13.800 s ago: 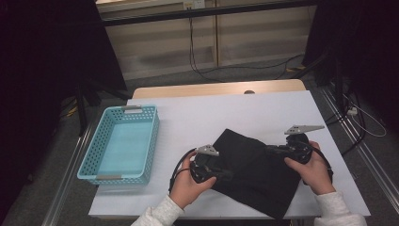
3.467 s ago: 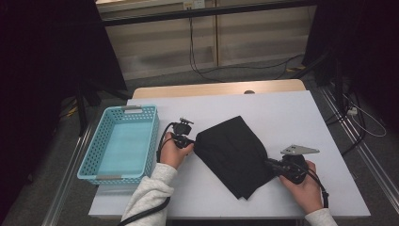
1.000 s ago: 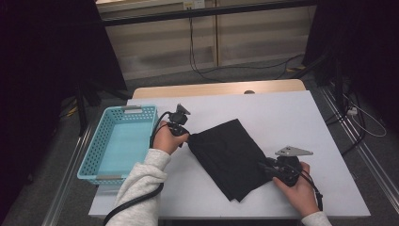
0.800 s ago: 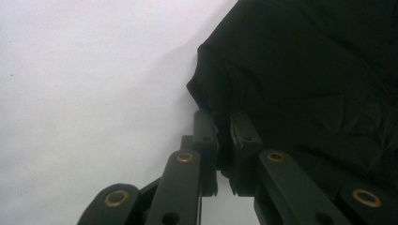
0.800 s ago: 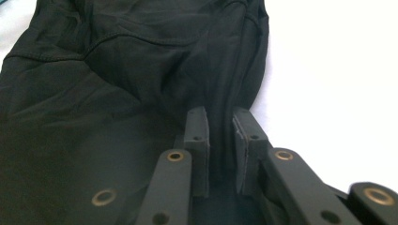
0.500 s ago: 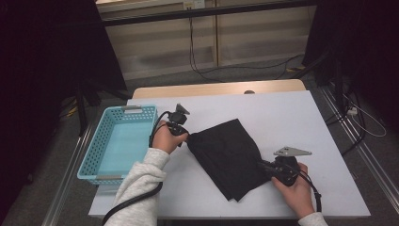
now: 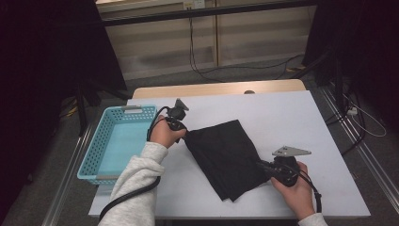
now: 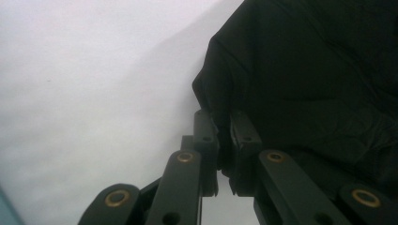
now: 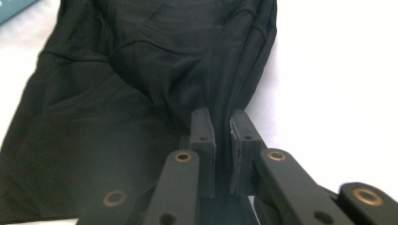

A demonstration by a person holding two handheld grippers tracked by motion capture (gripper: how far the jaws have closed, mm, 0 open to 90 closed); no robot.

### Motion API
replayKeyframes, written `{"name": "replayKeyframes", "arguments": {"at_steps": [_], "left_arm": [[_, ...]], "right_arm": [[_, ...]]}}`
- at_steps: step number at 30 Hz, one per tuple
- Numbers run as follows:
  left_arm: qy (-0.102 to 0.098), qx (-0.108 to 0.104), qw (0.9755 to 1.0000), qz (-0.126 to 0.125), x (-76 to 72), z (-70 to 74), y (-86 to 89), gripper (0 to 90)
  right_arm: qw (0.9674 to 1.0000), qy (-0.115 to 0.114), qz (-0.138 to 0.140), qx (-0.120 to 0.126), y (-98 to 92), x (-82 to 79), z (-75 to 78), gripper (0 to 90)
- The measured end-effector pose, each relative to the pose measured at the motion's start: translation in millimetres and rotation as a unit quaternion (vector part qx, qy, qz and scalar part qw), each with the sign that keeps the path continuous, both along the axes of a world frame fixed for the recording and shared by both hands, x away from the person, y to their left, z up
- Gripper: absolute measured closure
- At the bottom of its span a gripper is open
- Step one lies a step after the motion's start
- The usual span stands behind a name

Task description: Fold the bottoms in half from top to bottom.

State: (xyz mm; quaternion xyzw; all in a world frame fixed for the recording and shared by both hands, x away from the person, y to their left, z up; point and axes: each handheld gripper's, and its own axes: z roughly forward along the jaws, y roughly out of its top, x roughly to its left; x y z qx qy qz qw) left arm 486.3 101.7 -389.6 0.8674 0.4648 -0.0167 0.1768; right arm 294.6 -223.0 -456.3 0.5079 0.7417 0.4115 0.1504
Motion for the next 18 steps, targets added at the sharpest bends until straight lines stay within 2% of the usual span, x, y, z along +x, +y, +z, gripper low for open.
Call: {"name": "replayKeyframes", "arguments": {"at_steps": [9,18], "left_arm": [[0.012,0.025,0.9996,-0.002,2.1,17.0,-0.6,83.9],[0.023,0.055,0.9982,-0.006,5.5,34.7,-2.6,84.3]], "right_arm": [[0.9998,-0.012,-0.002,0.017,2.5,-2.9,5.0,82.4],[0.9995,-0.023,0.002,0.021,8.7,-5.6,10.3,82.4]]}}
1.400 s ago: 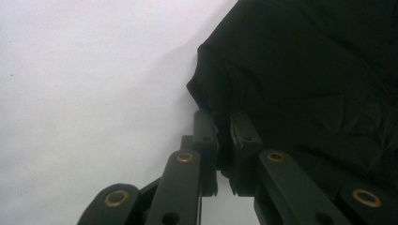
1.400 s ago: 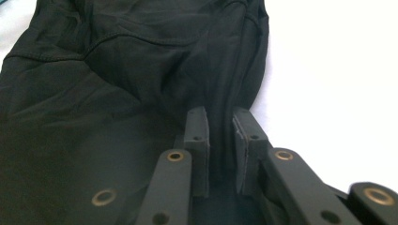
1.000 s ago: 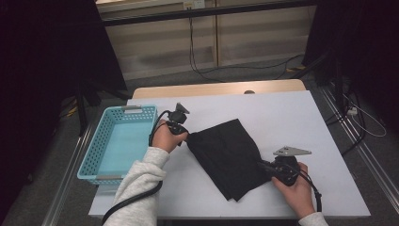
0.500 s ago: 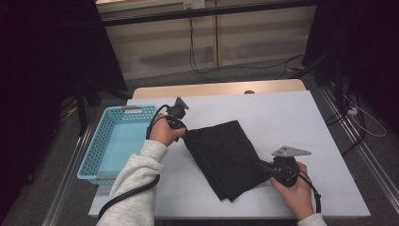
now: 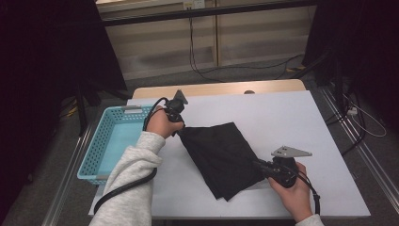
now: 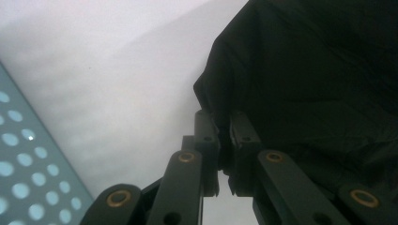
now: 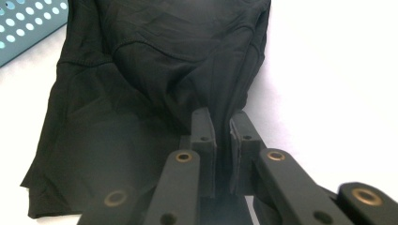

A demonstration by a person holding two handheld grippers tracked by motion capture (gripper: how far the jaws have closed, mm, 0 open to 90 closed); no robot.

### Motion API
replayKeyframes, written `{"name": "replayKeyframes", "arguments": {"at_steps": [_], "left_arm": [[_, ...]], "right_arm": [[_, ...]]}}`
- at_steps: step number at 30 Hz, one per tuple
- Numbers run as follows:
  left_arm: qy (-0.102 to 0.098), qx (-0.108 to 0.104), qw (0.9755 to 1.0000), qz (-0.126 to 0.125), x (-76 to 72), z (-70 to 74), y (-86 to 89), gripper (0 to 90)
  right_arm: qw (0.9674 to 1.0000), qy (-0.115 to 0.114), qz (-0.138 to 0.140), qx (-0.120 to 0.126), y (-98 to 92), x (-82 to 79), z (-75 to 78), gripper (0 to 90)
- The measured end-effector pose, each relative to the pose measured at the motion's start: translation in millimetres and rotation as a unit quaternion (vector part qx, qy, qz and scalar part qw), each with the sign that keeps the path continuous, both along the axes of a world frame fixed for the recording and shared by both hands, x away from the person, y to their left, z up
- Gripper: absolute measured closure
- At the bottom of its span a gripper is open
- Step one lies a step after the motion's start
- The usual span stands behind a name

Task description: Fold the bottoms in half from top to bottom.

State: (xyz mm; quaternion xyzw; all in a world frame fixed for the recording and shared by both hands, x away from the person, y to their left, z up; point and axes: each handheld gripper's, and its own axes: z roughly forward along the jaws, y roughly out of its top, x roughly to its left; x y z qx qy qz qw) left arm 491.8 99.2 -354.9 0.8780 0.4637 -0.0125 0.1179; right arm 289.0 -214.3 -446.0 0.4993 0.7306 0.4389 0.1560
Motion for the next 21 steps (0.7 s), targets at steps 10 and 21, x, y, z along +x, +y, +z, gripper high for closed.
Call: {"name": "replayKeyframes", "arguments": {"at_steps": [10,21], "left_arm": [[0.005,0.015,0.9999,-0.005,1.6,20.9,-0.3,84.3],[0.023,0.039,0.9989,-0.013,3.1,32.2,-0.6,84.3]], "right_arm": [[0.9999,-0.013,-0.001,0.009,4.5,-1.8,5.0,82.5],[0.9996,-0.026,0.003,0.011,10.0,-4.0,9.5,82.4]]}}
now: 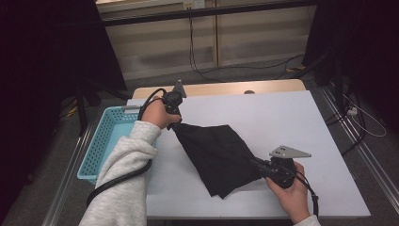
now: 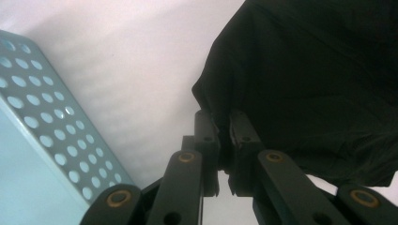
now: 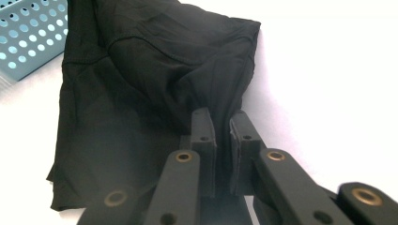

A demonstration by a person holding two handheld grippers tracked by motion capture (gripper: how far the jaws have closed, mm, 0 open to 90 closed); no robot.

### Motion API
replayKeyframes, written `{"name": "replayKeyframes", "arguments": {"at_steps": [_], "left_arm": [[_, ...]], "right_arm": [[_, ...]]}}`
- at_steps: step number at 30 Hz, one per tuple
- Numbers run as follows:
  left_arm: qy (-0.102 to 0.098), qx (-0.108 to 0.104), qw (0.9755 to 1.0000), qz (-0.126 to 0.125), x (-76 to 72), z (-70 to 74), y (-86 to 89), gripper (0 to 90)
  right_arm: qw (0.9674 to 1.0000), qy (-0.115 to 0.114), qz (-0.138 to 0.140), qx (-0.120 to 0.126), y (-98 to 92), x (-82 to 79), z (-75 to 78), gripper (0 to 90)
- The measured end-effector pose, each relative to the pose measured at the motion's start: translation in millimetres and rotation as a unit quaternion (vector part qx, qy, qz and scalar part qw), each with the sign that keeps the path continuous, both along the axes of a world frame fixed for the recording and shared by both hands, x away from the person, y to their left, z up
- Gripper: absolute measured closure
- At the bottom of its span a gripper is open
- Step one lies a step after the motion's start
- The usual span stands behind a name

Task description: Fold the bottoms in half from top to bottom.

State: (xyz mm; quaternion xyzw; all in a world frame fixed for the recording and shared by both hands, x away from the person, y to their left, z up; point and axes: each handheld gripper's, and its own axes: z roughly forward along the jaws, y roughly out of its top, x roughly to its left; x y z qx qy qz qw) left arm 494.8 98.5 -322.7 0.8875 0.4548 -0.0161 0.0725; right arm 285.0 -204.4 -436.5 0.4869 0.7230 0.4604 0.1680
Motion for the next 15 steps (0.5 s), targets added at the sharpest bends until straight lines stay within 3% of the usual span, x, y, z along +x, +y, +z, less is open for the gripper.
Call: {"name": "replayKeyframes", "arguments": {"at_steps": [15], "left_arm": [[0.000,0.014,0.9999,-0.008,-1.8,22.7,0.3,84.3]], "right_arm": [[0.9998,-0.016,0.006,0.009,6.8,-2.9,4.1,82.4]]}}
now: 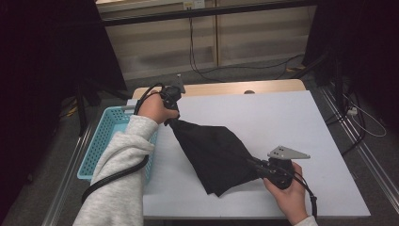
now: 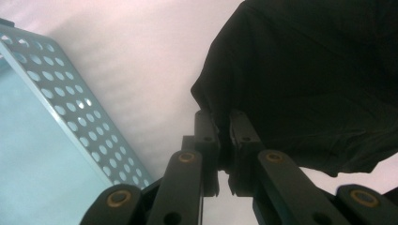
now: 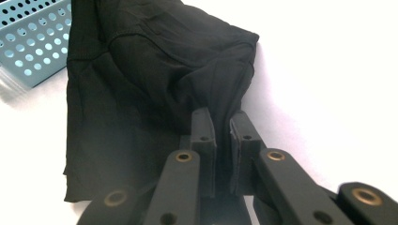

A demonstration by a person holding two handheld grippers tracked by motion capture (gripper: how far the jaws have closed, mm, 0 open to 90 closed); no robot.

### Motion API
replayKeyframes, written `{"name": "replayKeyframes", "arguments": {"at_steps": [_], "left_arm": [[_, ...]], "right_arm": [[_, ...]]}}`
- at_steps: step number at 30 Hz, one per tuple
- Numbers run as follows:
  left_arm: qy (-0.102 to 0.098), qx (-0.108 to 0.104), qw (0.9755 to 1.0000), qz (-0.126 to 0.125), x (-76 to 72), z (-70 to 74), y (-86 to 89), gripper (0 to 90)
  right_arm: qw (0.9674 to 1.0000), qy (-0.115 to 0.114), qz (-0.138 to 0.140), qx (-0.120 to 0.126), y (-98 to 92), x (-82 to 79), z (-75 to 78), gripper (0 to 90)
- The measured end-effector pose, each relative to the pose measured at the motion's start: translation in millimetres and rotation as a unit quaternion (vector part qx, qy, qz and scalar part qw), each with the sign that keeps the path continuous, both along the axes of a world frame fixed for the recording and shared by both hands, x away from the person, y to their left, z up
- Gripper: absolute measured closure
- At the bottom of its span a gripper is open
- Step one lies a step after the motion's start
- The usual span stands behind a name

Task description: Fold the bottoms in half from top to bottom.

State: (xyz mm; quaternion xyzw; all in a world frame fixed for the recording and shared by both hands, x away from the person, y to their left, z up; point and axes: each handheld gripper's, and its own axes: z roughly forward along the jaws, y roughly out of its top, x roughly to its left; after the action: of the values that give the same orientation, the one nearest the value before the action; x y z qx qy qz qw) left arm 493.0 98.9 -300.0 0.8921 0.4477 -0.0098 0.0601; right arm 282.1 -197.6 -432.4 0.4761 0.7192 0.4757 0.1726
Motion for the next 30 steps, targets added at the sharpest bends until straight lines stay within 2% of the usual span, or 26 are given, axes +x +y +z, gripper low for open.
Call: {"name": "replayKeyframes", "arguments": {"at_steps": [10,18,30], "left_arm": [[0.004,0.008,1.0000,-0.002,-0.9,9.1,4.2,84.4],[0.004,0.003,1.0000,0.003,-0.8,19.1,10.2,84.3],[0.006,-0.004,1.0000,0.006,1.9,23.9,18.6,84.5]], "right_arm": [[0.9999,-0.017,0.001,0.002,3.6,-1.9,3.7,82.4],[0.9996,-0.026,0.005,0.005,8.3,-2.5,7.3,82.4],[0.9993,-0.035,0.006,0.007,13.7,-1.9,10.6,82.4]]}}
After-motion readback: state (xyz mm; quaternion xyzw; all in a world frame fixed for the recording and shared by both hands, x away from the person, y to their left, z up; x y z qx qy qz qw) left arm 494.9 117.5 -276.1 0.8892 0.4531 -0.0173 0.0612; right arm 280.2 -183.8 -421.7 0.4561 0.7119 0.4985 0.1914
